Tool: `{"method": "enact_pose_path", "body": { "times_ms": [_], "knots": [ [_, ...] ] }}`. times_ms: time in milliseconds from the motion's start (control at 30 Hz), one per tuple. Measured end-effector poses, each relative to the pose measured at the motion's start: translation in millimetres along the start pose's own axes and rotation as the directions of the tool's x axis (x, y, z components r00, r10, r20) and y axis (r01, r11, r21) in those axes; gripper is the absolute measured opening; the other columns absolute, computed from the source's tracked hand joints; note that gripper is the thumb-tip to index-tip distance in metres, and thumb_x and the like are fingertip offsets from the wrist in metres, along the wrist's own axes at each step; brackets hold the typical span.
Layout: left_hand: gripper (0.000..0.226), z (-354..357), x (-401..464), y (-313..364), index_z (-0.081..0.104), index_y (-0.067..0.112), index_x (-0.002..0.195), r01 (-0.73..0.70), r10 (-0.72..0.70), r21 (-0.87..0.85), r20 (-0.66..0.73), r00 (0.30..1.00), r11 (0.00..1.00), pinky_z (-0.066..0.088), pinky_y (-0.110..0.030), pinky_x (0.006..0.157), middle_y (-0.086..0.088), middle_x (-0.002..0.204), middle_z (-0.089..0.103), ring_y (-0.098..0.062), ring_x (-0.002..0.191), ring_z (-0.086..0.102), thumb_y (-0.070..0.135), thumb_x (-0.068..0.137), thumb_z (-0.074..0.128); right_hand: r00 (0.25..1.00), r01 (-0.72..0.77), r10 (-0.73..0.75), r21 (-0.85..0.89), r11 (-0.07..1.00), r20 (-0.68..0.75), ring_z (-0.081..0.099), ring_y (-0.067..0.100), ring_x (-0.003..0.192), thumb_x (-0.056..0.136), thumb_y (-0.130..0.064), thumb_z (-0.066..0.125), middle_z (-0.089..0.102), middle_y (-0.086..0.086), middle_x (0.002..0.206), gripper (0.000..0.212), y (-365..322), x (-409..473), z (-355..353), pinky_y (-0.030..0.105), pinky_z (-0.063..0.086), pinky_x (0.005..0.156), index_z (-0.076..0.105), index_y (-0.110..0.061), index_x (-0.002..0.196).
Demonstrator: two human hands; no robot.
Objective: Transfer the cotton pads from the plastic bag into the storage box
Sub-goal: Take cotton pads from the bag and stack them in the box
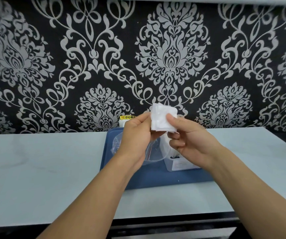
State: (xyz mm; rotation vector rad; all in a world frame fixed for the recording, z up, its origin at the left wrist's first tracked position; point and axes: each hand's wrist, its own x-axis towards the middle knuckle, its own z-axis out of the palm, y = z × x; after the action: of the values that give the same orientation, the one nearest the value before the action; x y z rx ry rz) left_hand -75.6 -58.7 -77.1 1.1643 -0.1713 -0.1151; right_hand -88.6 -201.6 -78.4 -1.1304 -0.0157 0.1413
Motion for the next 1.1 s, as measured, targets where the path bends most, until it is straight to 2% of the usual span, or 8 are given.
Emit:
{"method": "enact_pose_path", "body": {
  "times_ms": [200,367,633,700,767,833,967,1100],
  "knots": [
    [0.028,-1.5,0.2,2.3,0.073,0.001,0.112,0.025,-0.025,-0.001,0.021,0.999,1.0,0.062,-0.029,0.081,-0.016,0.106,0.077,-0.032,0.105,0.072,0.003,0.101,0.047,0.993,0.088,-0.099,-0.171,0.981,-0.056,0.029,0.006,0.059,0.09,-0.024,0.068,0.05,-0.002,0.074,0.013,0.2,2.9,-4.2,0.015,0.021,0.041,0.07,-0.011,0.086],
    [0.027,5.1,-4.1,2.9,0.075,0.01,0.103,-0.027,0.026,0.036,0.025,0.999,0.999,0.062,-0.03,0.082,-0.01,0.099,0.079,-0.023,0.095,0.075,0.032,0.097,0.06,0.987,0.124,-0.141,-0.195,0.973,-0.075,0.034,0.006,0.058,0.093,-0.024,0.067,0.052,-0.004,0.071,0.013,3.2,2.8,-1.4,0.015,0.024,0.043,0.071,-0.012,0.088],
    [0.015,10.7,-3.7,-7.7,0.069,0.009,0.11,-0.048,0.047,0.055,0.021,0.999,0.997,0.061,-0.025,0.075,-0.008,0.103,0.078,-0.02,0.093,0.076,0.008,0.099,0.059,0.968,0.157,-0.21,-0.323,0.933,-0.135,0.06,0.01,0.077,0.093,-0.016,0.064,0.069,-0.001,0.091,0.015,-0.8,-2.7,0.3,0.025,0.044,0.066,0.069,-0.014,0.107],
    [0.016,10.7,-3.7,-7.2,0.068,0.007,0.112,-0.022,0.021,0.043,0.013,1.0,0.999,0.061,-0.025,0.075,-0.011,0.104,0.077,-0.022,0.095,0.076,0.008,0.099,0.059,0.892,0.298,-0.427,-0.52,0.8,-0.145,0.061,0.013,0.094,0.087,-0.012,0.071,0.064,-0.003,0.113,0.034,-0.9,-3.9,-5.0,0.025,0.051,0.074,0.062,-0.023,0.117],
    [0.017,9.2,-2.2,-7.0,0.069,0.007,0.113,0.002,-0.002,0.066,0.01,1.0,0.998,0.061,-0.027,0.078,-0.01,0.105,0.077,-0.023,0.098,0.075,0.009,0.099,0.059,0.778,0.418,-0.626,-0.788,0.452,0.054,0.056,0.01,0.11,0.08,-0.019,0.075,0.055,-0.011,0.126,0.05,-3.9,-7.1,-12.0,0.022,0.05,0.083,0.058,-0.034,0.125],
    [0.018,7.3,-0.8,-7.1,0.069,0.008,0.114,0.015,-0.018,0.084,0.029,0.999,0.996,0.061,-0.03,0.081,-0.01,0.107,0.077,-0.024,0.102,0.074,0.009,0.099,0.059,0.699,0.475,-0.674,-0.859,0.19,0.237,0.051,0.013,0.118,0.08,-0.024,0.077,0.054,-0.014,0.123,0.044,-5.9,-8.0,-15.8,0.026,0.046,0.091,0.065,-0.033,0.121],
    [0.017,6.1,-0.2,-4.8,0.073,0.01,0.109,0.039,-0.044,0.107,0.052,0.998,0.994,0.061,-0.031,0.083,-0.012,0.107,0.077,-0.024,0.102,0.073,0.011,0.097,0.061,0.698,0.481,-0.661,-0.865,0.144,0.277,0.051,0.015,0.114,0.081,-0.019,0.08,0.057,-0.011,0.115,0.037,-4.8,-5.3,-17.3,0.029,0.044,0.094,0.071,-0.03,0.115],
    [0.034,5.3,-0.8,1.5,0.07,0.005,0.114,0.147,-0.143,-0.049,0.076,0.987,0.988,0.063,-0.037,0.082,-0.016,0.111,0.075,-0.025,0.098,0.073,0.031,0.102,0.051,0.711,0.469,-0.656,-0.866,0.176,0.252,0.053,0.015,0.113,0.078,-0.018,0.082,0.058,-0.01,0.112,0.031,-7.6,-5.7,-19.5,0.03,0.045,0.089,0.071,-0.028,0.106]
  ]
}}
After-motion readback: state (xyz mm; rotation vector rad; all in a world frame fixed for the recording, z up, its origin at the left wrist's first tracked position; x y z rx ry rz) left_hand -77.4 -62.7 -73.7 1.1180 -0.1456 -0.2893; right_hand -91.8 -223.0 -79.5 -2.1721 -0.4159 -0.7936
